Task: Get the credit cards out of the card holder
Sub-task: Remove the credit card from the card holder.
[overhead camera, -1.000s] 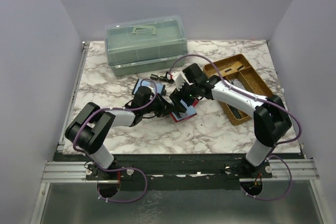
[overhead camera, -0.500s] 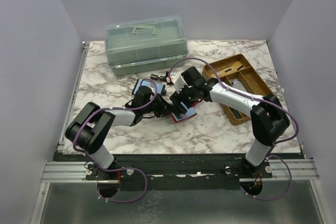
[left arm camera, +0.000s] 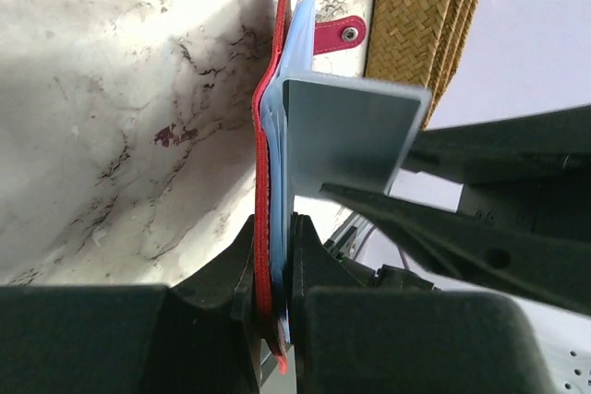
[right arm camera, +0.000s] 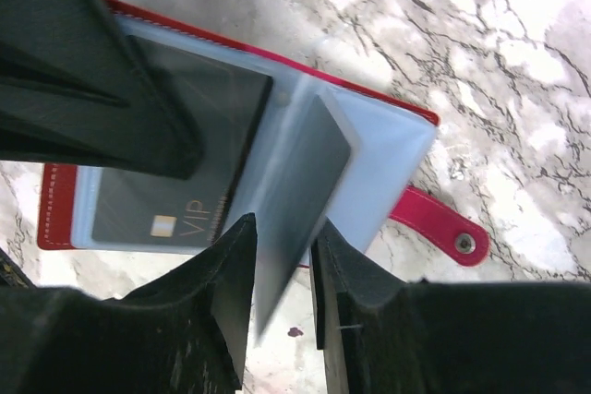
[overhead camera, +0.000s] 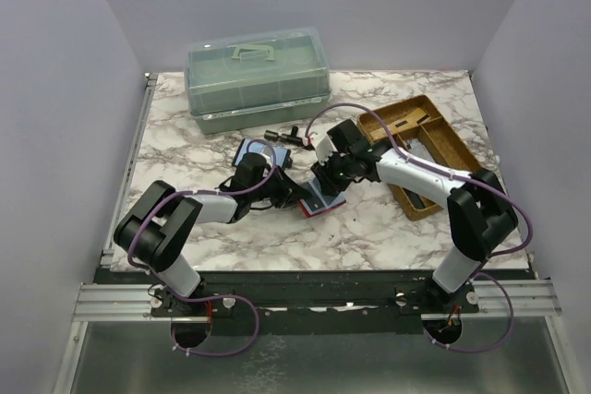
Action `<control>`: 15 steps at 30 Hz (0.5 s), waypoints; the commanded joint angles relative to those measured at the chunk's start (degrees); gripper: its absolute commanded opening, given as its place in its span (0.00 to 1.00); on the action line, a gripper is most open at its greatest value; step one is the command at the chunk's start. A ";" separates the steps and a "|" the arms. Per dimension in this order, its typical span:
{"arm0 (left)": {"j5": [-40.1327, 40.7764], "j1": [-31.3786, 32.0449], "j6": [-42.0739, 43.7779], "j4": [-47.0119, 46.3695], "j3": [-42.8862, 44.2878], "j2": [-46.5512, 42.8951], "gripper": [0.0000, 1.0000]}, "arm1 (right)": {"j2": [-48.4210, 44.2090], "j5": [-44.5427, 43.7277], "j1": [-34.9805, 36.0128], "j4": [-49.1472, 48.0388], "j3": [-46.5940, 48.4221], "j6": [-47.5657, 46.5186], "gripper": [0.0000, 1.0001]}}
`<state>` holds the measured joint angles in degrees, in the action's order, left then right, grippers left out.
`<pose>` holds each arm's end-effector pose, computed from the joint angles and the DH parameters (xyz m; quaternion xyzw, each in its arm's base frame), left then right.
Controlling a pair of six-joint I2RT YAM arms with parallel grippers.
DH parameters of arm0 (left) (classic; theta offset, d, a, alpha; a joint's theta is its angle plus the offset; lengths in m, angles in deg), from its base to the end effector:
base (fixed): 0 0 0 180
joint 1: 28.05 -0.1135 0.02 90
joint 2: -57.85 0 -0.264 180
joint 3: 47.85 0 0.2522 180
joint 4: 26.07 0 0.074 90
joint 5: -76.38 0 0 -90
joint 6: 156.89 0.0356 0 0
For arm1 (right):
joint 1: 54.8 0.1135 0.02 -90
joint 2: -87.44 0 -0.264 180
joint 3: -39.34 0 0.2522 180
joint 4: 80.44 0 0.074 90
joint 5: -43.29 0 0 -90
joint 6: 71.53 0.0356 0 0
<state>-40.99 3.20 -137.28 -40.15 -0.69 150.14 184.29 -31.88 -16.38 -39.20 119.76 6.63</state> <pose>0.2471 -0.1691 0.1441 -0.1736 0.8360 -0.5007 0.1424 0.2696 0.2255 0.2127 -0.4370 0.8470 0.1841 0.2402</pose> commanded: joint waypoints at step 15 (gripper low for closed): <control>-1.97 -0.56 5.08 -1.43 -3.74 -3.29 0.00 | 3.79 27.41 -8.79 -0.11 -0.69 8.65 0.16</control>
<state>-41.23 3.05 -134.62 -40.28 -3.90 148.83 185.61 -15.62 -25.21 -39.26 119.76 12.29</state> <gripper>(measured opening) 0.114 0.200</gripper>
